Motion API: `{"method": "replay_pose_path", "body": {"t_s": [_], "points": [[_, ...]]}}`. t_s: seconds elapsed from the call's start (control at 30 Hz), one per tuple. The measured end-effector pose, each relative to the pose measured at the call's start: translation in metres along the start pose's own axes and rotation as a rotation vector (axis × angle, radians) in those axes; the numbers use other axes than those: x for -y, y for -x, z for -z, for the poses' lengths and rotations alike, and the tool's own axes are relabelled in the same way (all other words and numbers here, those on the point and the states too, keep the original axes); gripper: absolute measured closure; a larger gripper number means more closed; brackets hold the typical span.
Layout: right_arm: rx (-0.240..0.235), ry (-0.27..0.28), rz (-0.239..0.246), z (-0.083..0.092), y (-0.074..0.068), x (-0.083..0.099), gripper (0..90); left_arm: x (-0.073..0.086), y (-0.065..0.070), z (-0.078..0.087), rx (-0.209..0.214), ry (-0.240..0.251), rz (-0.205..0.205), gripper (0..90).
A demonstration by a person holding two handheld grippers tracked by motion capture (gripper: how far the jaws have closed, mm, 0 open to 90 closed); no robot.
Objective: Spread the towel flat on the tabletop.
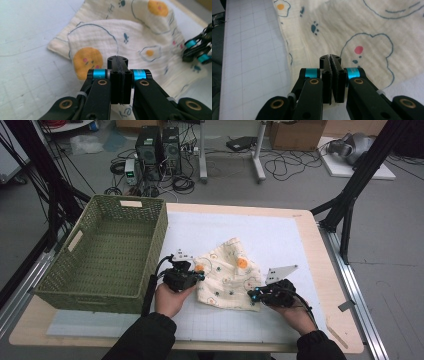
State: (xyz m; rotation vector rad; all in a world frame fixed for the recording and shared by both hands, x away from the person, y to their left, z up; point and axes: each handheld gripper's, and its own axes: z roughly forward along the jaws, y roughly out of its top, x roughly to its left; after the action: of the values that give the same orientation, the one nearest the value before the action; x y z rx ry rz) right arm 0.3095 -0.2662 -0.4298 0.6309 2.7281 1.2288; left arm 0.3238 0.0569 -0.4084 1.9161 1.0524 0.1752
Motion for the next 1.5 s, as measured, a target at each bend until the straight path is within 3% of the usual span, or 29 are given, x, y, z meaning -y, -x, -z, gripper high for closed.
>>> {"method": "replay_pose_path", "body": {"t_s": [0.1,0.2,0.3,0.43,0.53,0.6,0.67,0.77,0.87,1.03,1.23,1.33,1.4,1.5], "points": [[0.005,0.026,-0.005,0.004,0.001,0.000,87.3,0.004,0.004,-0.007,0.005,-0.046,-0.034,87.8],[0.022,0.054,-0.012,0.014,0.001,0.004,81.5,0.007,0.005,-0.010,0.009,-0.083,-0.055,80.5],[0.051,0.085,-0.017,0.029,0.000,0.011,77.7,0.011,0.005,-0.008,0.023,-0.077,-0.047,77.9],[0.065,0.063,-0.038,0.038,0.000,0.027,70.5,0.020,0.003,-0.011,0.002,-0.126,-0.064,73.3],[0.062,0.042,-0.049,0.031,-0.001,0.031,64.4,0.026,0.001,-0.014,-0.016,-0.154,-0.083,70.4],[0.053,0.028,-0.044,0.024,-0.002,0.029,63.8,0.028,0.001,-0.013,-0.025,-0.145,-0.093,74.7],[0.056,0.005,-0.037,0.017,-0.002,0.025,66.8,0.029,0.001,-0.014,-0.020,-0.153,-0.099,85.8],[0.050,-0.036,-0.026,0.008,-0.002,0.022,78.7,0.028,0.004,-0.012,-0.021,-0.149,-0.107,88.1],[0.043,-0.032,-0.012,0.008,-0.001,0.021,88.2,0.025,0.006,-0.006,0.006,-0.113,-0.075,88.3],[0.036,0.007,-0.036,0.024,-0.001,0.022,89.1,0.013,0.013,0.007,0.038,-0.070,-0.053,88.3],[0.045,0.067,-0.016,0.049,-0.008,0.013,89.3,-0.002,0.022,0.022,0.001,-0.063,-0.060,88.2],[0.045,0.070,0.012,0.049,-0.010,0.004,89.3,-0.003,0.022,0.023,0.007,-0.054,-0.060,88.1],[0.031,0.080,0.004,0.043,-0.007,-0.001,89.3,-0.001,0.020,0.018,0.000,-0.081,-0.072,88.1],[0.005,0.034,0.014,0.023,-0.005,-0.008,89.3,0.005,0.016,0.006,0.015,-0.107,-0.065,88.0]]}}
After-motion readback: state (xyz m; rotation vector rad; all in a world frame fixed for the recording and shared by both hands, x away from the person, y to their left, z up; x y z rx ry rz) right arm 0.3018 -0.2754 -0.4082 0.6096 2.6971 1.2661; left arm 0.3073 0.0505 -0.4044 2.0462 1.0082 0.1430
